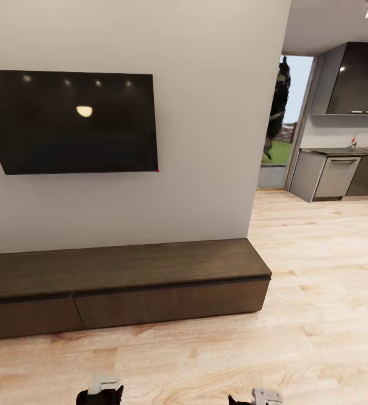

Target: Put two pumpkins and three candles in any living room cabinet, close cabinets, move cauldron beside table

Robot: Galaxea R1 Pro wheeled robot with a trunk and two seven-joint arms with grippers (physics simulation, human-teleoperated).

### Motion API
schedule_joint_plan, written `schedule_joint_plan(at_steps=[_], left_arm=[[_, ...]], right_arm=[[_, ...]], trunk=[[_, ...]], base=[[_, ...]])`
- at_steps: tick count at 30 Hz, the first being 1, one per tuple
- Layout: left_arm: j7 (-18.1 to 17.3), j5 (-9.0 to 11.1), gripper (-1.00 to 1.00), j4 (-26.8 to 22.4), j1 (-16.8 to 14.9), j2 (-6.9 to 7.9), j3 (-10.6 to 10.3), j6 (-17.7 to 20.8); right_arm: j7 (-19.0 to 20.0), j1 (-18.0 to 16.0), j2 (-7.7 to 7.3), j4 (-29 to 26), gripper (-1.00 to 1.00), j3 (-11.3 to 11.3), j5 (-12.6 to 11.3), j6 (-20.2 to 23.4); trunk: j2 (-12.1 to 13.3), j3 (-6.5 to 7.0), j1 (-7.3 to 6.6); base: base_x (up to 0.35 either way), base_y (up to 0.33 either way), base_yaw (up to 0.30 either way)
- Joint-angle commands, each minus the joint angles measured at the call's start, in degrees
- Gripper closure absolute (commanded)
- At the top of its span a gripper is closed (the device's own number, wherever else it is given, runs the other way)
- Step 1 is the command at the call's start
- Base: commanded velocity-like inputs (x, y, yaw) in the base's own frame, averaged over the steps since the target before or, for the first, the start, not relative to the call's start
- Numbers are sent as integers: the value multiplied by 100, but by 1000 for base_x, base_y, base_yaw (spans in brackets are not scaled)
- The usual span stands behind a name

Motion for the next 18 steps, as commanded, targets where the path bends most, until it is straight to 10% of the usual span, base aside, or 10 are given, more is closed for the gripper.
schedule_joint_plan(at_steps=[1,4,7,18], left_arm=[[-9,52,-100,-509,-6,13,8,664],[-159,189,-100,-1906,-45,57,33,2622],[-526,396,-100,-2910,-164,166,36,3611],[-872,830,-100,-2907,-535,249,31,4633]], right_arm=[[-22,-12,4,-285,-100,-2,-467,231],[-32,-255,-14,-753,-100,-19,-1909,625],[-47,-558,-35,-809,-100,-23,-3146,707],[-40,-913,5,-208,-100,-21,-3958,-647]], trunk=[[-3,-7,0],[-3,-7,0],[-3,-7,0],[-3,-7,0]], base=[[0,0,24],[0,0,10],[0,0,3],[0,0,0]])
